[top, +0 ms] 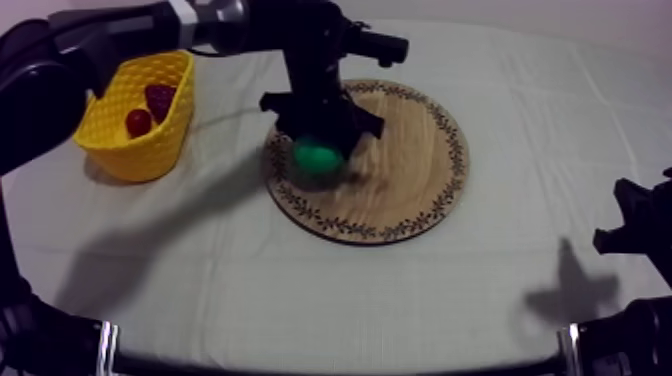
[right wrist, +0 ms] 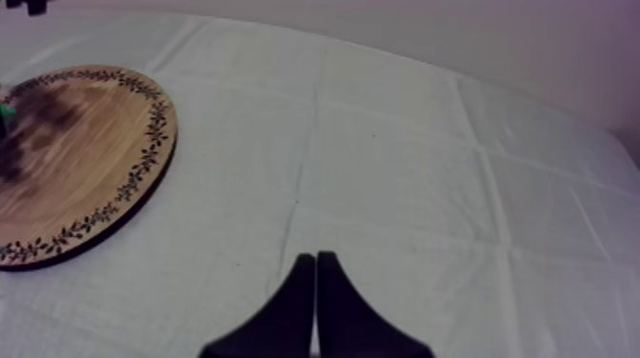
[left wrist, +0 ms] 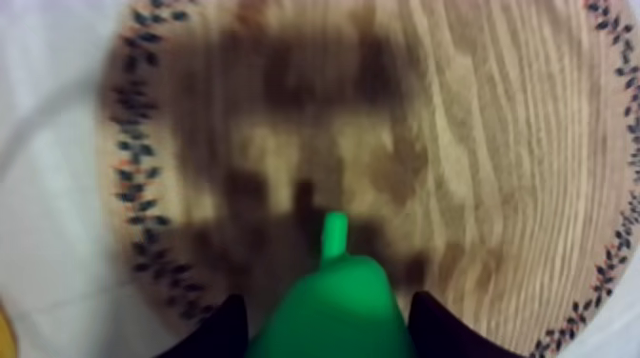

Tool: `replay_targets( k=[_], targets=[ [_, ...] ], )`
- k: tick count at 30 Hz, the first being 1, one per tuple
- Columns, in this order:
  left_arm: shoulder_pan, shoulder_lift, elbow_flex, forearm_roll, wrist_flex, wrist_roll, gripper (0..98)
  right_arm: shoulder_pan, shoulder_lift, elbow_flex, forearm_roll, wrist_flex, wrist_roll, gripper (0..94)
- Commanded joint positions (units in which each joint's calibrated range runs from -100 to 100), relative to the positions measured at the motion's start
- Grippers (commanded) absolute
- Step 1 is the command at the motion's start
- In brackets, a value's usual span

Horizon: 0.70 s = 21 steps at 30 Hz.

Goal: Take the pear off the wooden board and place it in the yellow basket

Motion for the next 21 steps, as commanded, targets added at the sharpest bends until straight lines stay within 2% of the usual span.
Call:
replay_targets(
  k=[1,14,21],
  targets=[
    [-0.42,-5.40,2.67,-0.27,-0.04,-0.58,45.7,0.01,0.01,0.05,0.01,-0.03,0.01,0.5],
    [-7.07,-33.99,27.24,-2.10,-0.08,-6.68,46.0,0.01,0.01,0.05,0.01,-0.03,0.01,0.5],
    [-13.30,-43.27,31.53,-4.67,-0.54,-10.07,48.9,0.01,0.01,0.05,0.01,-0.03,0.01,0.5]
  ],
)
